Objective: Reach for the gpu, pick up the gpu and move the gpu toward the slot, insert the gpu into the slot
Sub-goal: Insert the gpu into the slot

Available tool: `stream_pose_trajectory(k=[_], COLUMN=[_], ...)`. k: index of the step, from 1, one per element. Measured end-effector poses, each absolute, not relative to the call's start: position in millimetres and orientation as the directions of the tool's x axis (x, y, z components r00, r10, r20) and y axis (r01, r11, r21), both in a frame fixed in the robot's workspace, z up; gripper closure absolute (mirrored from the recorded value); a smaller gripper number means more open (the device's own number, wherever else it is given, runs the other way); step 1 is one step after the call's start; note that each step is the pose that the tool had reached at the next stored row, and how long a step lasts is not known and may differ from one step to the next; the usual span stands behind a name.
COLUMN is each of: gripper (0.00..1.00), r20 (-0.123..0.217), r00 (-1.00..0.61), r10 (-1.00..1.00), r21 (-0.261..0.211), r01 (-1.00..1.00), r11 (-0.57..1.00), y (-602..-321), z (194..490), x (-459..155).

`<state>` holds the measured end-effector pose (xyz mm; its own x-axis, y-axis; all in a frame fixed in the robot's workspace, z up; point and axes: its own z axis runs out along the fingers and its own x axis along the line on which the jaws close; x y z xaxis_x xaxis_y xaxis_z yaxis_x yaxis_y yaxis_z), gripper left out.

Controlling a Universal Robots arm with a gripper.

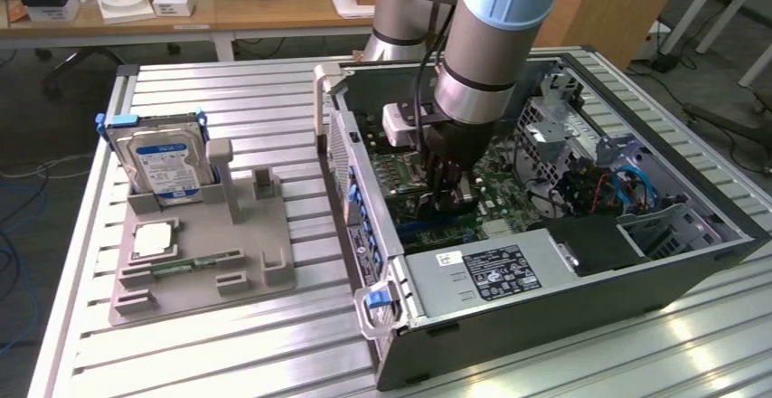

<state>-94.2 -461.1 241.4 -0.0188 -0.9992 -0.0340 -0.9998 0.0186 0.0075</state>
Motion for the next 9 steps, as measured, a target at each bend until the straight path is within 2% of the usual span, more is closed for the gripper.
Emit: stream_pose_trajectory(k=[9], gripper=[0.73], r20=[-0.034], r00=[-0.019], r10=[-0.999], r21=[0.008], r01=[-1.0], r11=[0.019], y=[-461.1], z=[241.1], x=[-94.2])
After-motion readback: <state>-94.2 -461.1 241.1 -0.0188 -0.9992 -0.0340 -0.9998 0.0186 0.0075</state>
